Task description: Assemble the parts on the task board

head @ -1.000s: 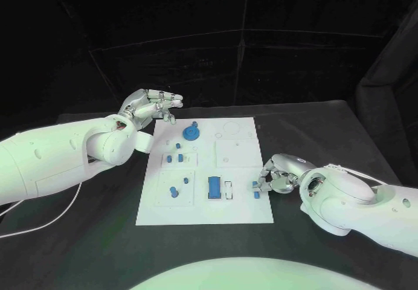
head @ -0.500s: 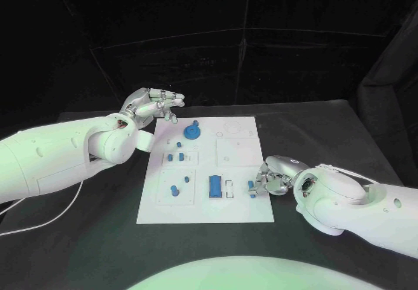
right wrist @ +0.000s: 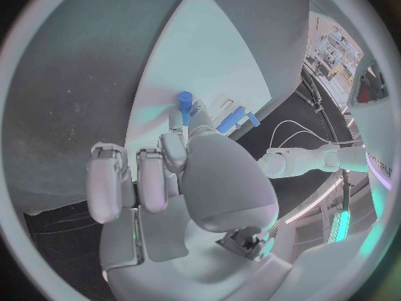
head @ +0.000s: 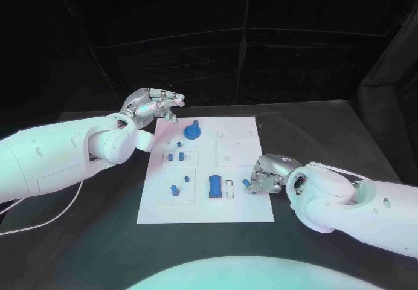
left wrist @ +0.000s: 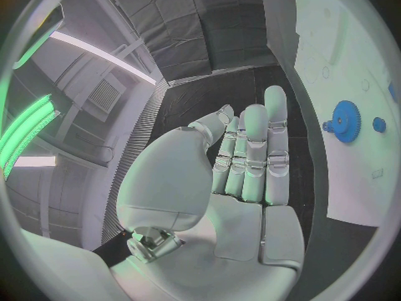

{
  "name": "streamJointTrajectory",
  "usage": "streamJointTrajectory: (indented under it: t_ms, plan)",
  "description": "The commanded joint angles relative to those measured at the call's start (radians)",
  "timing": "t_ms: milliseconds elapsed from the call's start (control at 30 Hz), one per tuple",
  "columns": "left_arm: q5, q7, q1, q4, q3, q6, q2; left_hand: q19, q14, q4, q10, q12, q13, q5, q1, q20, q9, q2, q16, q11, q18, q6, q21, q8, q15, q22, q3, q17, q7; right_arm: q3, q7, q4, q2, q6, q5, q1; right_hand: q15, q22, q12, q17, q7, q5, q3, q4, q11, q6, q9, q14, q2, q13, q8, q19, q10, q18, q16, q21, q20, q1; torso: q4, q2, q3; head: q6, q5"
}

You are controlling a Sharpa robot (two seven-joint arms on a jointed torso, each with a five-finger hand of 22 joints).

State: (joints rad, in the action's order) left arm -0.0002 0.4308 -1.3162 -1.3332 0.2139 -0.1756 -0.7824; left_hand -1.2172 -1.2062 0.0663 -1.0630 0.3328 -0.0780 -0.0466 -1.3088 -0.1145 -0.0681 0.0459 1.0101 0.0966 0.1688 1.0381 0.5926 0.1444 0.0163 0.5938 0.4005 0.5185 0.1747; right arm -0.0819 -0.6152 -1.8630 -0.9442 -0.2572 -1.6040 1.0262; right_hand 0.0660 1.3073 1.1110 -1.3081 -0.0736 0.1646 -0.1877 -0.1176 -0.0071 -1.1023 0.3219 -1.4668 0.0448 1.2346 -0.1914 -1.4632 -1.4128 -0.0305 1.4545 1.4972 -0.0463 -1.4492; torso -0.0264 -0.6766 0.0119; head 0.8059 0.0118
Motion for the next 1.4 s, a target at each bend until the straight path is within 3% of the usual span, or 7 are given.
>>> streamJointTrajectory:
  t_ms: [33, 367, 600, 833, 1067, 1267, 1400]
  plan:
    - [0.003, 0.004, -0.001, -0.001, -0.001, 0.013, -0.001, 0.001, 0.007, 0.000, 0.007, 0.001, 0.001, -0.005, 0.008, 0.001, 0.000, 0.000, 0.003, 0.003, 0.013, -0.006, -0.003, 0.005, -0.001, -0.001, -0.005, -0.001, -0.004, -0.007, -0.034, 0.012, 0.004, 0.078, -0.072, -0.006, 0.006, 0.146, -0.008, -0.056, 0.000, -0.003, 0.013, 0.004, 0.000, 0.001, -0.002, -0.062, 0.013, -0.008, 0.005, -0.031, 0.007, 0.000, -0.005, -0.005, 0.006, -0.022, 0.0007, 0.000, 0.0004, 0.001, 0.001]
    - [0.003, 0.002, -0.001, -0.003, -0.001, 0.014, -0.004, 0.001, 0.008, 0.000, 0.009, 0.002, 0.002, -0.005, 0.009, 0.001, 0.000, 0.001, 0.004, 0.003, 0.013, -0.007, -0.004, 0.005, -0.001, -0.002, -0.006, -0.002, -0.004, -0.007, -0.042, 0.013, 0.012, 0.137, -0.118, -0.006, 0.000, 0.122, -0.050, -0.034, -0.010, 0.018, 0.026, 0.002, 0.008, 0.017, -0.010, -0.056, -0.001, -0.035, 0.024, -0.015, 0.027, -0.006, -0.020, -0.022, 0.002, -0.010, -0.0012, 0.000, 0.0000, 0.000, 0.000]
    - [0.003, 0.001, -0.001, -0.004, -0.001, 0.014, -0.004, 0.001, 0.008, 0.000, 0.009, 0.002, 0.002, -0.005, 0.009, 0.001, 0.000, 0.001, 0.004, 0.003, 0.013, -0.007, -0.004, 0.005, -0.001, -0.002, -0.006, -0.002, -0.004, -0.007, -0.046, 0.015, 0.023, 0.176, -0.144, -0.006, -0.005, 0.110, -0.076, -0.027, -0.016, 0.072, 0.047, -0.004, 0.014, 0.023, -0.019, -0.054, -0.022, -0.052, 0.039, -0.007, 0.042, -0.009, -0.028, -0.032, -0.004, 0.003, 0.0007, 0.000, 0.0006, 0.001, 0.002]
    - [0.003, 0.000, -0.002, -0.005, -0.001, 0.013, -0.006, 0.001, 0.008, 0.000, 0.009, 0.002, 0.002, -0.005, 0.009, 0.001, 0.000, 0.001, 0.004, 0.003, 0.013, -0.007, -0.004, 0.005, -0.001, -0.002, -0.006, -0.002, -0.004, -0.007, -0.050, 0.020, 0.030, 0.180, -0.156, -0.006, -0.002, 0.116, -0.076, -0.037, -0.013, 0.235, 0.113, -0.012, 0.009, 0.009, -0.028, -0.058, -0.040, -0.050, 0.050, -0.011, 0.041, -0.008, -0.025, -0.030, -0.001, -0.005, 0.0002, 0.000, 0.0006, 0.001, 0.000]
    - [0.003, -0.001, -0.002, -0.005, -0.001, 0.014, -0.006, 0.001, 0.008, 0.000, 0.009, 0.002, 0.002, -0.005, 0.009, 0.001, 0.000, 0.001, 0.004, 0.003, 0.013, -0.007, -0.004, 0.005, -0.001, -0.002, -0.006, -0.002, -0.004, -0.007, -0.051, 0.002, 0.017, 0.092, -0.150, -0.006, 0.003, 0.128, -0.057, -0.053, -0.004, 0.344, 0.193, -0.048, 0.002, -0.013, -0.034, -0.062, -0.078, -0.038, 0.056, -0.020, 0.027, -0.005, -0.016, -0.021, 0.003, 0.023, -0.0010, 0.001, 0.0006, 0.003, -0.001]
    - [0.003, -0.003, -0.002, -0.005, -0.001, 0.012, -0.005, 0.001, 0.008, -0.001, 0.010, 0.004, 0.002, -0.005, 0.010, 0.001, 0.000, 0.001, 0.004, 0.003, 0.013, -0.008, -0.005, 0.005, -0.001, -0.002, -0.007, -0.003, -0.003, -0.006, -0.042, -0.036, -0.001, -0.064, -0.098, -0.006, 0.008, 0.149, -0.036, -0.073, 0.001, 0.367, 0.269, -0.082, -0.002, -0.033, -0.034, -0.066, -0.133, -0.023, 0.057, -0.034, 0.012, 0.000, -0.005, -0.007, 0.007, 0.051, 0.0017, 0.001, 0.0002, 0.001, 0.002]
    - [0.003, -0.003, -0.002, -0.004, -0.001, 0.011, -0.004, 0.001, 0.008, -0.001, 0.010, 0.004, 0.002, -0.005, 0.010, 0.001, 0.000, 0.001, 0.004, 0.003, 0.013, -0.008, -0.005, 0.005, -0.001, -0.002, -0.007, -0.003, -0.003, -0.006, -0.036, -0.054, -0.009, -0.124, -0.074, -0.005, 0.009, 0.154, -0.029, -0.077, 0.003, 0.368, 0.292, -0.095, -0.003, -0.039, -0.033, -0.067, -0.152, -0.018, 0.057, -0.038, 0.007, 0.001, -0.002, -0.004, 0.008, 0.064, 0.0020, 0.000, 0.0003, 0.001, 0.001]
